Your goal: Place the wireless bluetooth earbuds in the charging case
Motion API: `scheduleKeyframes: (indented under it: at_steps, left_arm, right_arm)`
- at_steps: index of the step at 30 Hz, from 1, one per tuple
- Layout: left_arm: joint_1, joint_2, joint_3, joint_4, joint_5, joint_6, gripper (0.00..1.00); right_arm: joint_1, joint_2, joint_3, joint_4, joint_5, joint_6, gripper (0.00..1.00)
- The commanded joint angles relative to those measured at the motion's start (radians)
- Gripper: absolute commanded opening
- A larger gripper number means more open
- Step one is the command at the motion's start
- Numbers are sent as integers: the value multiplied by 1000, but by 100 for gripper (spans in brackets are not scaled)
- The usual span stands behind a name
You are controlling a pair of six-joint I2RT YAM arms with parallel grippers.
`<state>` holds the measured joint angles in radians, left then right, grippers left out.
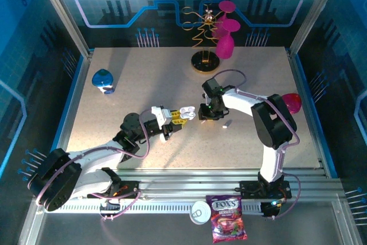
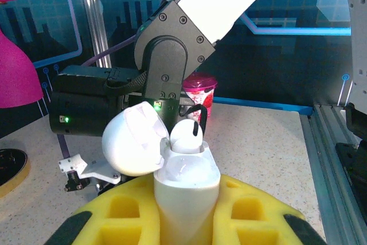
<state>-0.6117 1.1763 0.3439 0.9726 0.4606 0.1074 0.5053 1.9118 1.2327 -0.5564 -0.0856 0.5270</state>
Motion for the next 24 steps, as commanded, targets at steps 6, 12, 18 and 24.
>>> scheduleKeyframes:
  at_steps: [6, 12, 18, 24]
  left_arm:
    - [-7, 7, -11, 36, 10, 6, 10]
    - [-7, 23, -10, 60, 7, -2, 10]
    - [-7, 20, -20, 58, -32, -10, 10]
    - [-5, 11, -15, 16, -47, -33, 11]
  right_arm:
    - [30, -6, 17, -78, 46, -11, 26]
    - [50, -40, 12, -60, 71, -34, 26]
    - [62, -157, -73, 46, 99, -73, 25]
    - [63, -362, -248, 239, 149, -140, 24]
